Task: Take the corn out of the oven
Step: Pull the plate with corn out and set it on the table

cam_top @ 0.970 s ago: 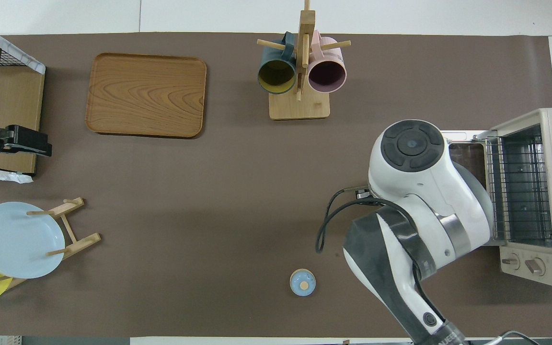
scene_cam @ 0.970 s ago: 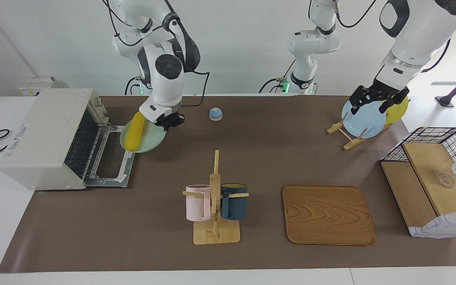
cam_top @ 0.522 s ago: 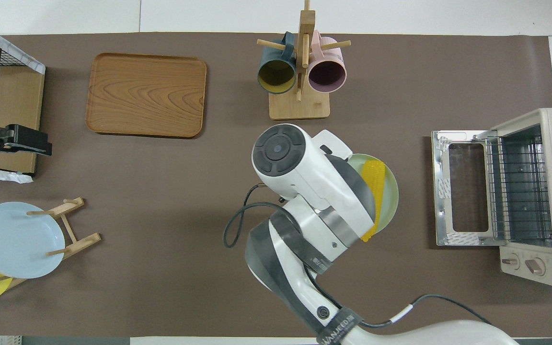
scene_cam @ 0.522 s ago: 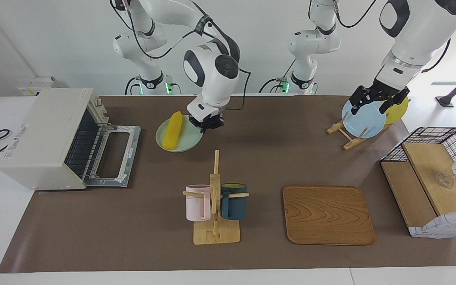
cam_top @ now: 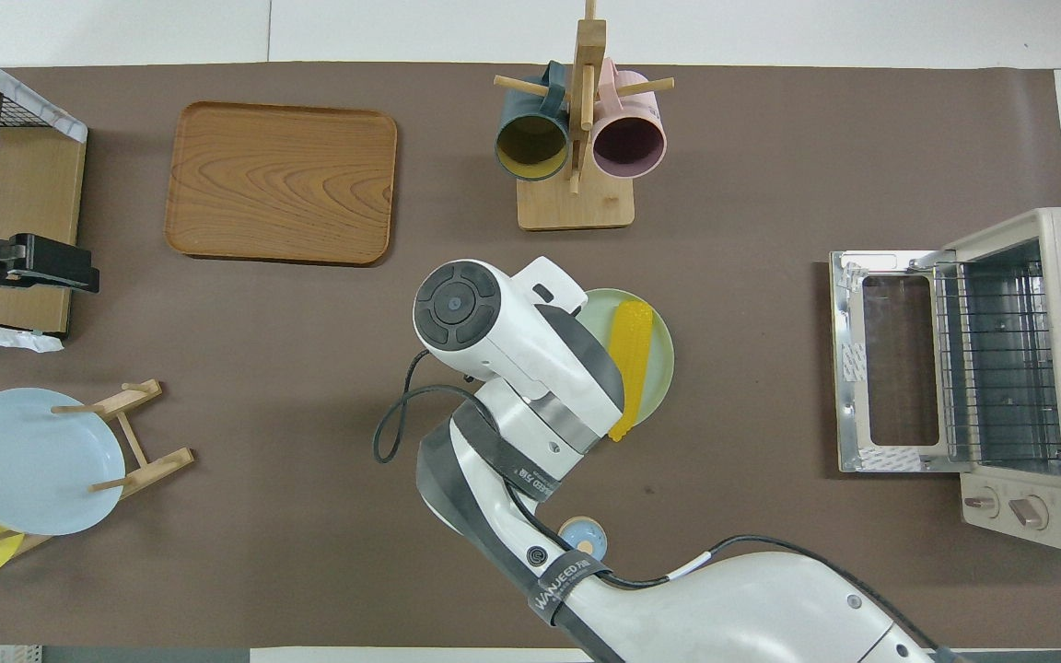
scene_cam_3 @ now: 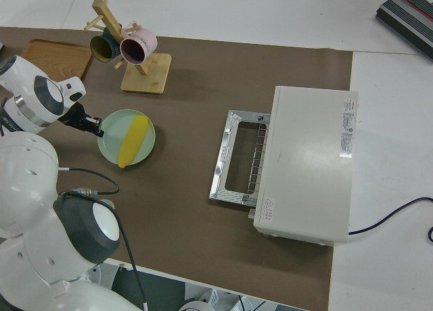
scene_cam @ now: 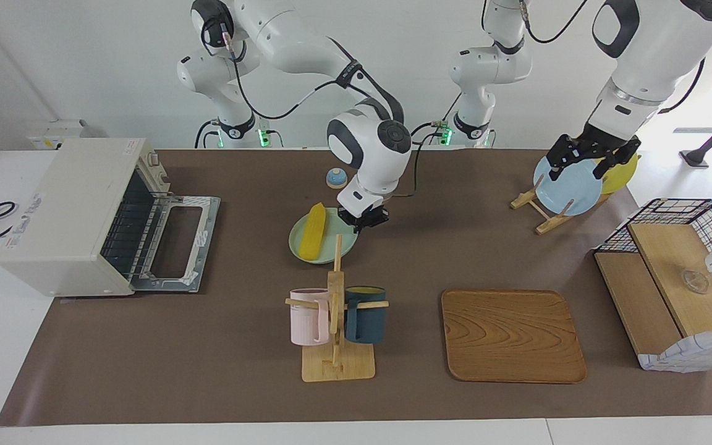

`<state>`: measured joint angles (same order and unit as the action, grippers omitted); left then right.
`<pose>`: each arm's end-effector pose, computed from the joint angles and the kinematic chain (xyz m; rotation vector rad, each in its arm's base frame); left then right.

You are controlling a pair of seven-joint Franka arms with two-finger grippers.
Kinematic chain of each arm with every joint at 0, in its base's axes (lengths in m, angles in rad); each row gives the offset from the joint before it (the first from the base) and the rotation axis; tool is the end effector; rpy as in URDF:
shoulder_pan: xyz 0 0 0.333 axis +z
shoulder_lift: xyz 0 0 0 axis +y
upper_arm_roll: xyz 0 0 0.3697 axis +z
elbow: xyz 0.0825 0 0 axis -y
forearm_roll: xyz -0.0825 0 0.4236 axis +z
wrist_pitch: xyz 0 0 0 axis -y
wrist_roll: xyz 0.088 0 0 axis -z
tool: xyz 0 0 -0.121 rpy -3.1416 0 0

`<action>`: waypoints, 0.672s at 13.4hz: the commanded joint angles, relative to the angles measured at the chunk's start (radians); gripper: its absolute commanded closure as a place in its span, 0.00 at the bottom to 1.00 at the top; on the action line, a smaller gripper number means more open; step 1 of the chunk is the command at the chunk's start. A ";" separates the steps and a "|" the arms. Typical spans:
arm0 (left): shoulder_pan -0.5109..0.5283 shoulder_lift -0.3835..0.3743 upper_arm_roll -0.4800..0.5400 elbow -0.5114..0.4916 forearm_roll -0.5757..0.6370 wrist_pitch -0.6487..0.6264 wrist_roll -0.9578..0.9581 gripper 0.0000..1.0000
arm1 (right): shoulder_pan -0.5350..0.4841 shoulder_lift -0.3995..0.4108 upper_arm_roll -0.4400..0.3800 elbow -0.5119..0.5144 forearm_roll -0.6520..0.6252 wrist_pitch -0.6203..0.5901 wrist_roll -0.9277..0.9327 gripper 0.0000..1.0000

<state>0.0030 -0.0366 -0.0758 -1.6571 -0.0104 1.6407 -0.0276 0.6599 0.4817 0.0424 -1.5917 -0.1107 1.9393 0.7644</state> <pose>0.5849 -0.0447 0.6476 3.1320 -0.0698 0.0308 0.5630 0.4594 0.3595 2.9917 -0.0281 -0.0677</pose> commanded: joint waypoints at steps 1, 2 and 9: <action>-0.008 -0.029 0.008 -0.046 -0.010 0.042 0.021 0.00 | 0.004 -0.021 0.007 -0.095 0.045 0.134 0.033 1.00; -0.008 -0.029 0.008 -0.049 -0.010 0.042 0.023 0.00 | 0.006 -0.021 0.007 -0.105 0.086 0.159 0.068 1.00; -0.011 -0.029 0.007 -0.055 -0.011 0.044 0.025 0.00 | -0.098 -0.133 0.002 -0.086 0.120 0.129 -0.161 0.69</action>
<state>0.0030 -0.0367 -0.0760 -1.6694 -0.0104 1.6558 -0.0179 0.6333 0.4396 0.0365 -1.6502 -0.0008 2.0999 0.7261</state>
